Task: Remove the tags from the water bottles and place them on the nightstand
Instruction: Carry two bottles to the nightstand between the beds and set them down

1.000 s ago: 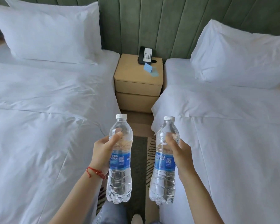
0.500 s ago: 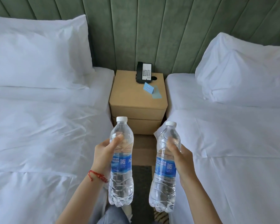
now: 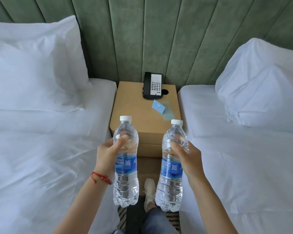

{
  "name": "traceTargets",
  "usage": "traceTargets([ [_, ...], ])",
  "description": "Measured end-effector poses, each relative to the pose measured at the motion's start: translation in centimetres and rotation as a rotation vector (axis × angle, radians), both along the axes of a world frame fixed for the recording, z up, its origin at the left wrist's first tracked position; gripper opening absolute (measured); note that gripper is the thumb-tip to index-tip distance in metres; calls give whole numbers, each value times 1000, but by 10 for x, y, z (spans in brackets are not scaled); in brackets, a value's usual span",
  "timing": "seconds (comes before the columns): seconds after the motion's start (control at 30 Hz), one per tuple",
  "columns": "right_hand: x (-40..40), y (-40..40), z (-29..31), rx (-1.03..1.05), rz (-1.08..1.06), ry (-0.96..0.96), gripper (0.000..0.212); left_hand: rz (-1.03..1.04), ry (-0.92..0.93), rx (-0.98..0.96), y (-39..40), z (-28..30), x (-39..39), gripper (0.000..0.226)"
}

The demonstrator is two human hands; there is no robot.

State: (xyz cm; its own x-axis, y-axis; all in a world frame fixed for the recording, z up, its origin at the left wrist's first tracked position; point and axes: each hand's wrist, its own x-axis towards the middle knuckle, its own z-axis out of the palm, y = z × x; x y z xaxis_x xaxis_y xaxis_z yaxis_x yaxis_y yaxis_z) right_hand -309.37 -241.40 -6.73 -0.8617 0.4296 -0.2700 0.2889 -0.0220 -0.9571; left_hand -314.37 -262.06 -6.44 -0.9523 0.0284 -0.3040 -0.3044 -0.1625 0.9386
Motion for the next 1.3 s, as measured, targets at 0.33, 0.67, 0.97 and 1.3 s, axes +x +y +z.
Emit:
traceTargets([
  [0.33, -184, 47, 7, 25, 135, 25, 17, 107, 11, -74, 46, -1, -163, 56],
  [0.67, -295, 55, -10, 52, 120, -12, 23, 52, 19, -125, 51, -16, -283, 48],
  [0.97, -365, 34, -28, 147, 74, -6, 40, -65, 77, -157, 32, -48, -381, 37],
  [1.3, -429, 24, -72, 164, 78, -46, 61, -153, 145, -300, 29, -85, -447, 47],
])
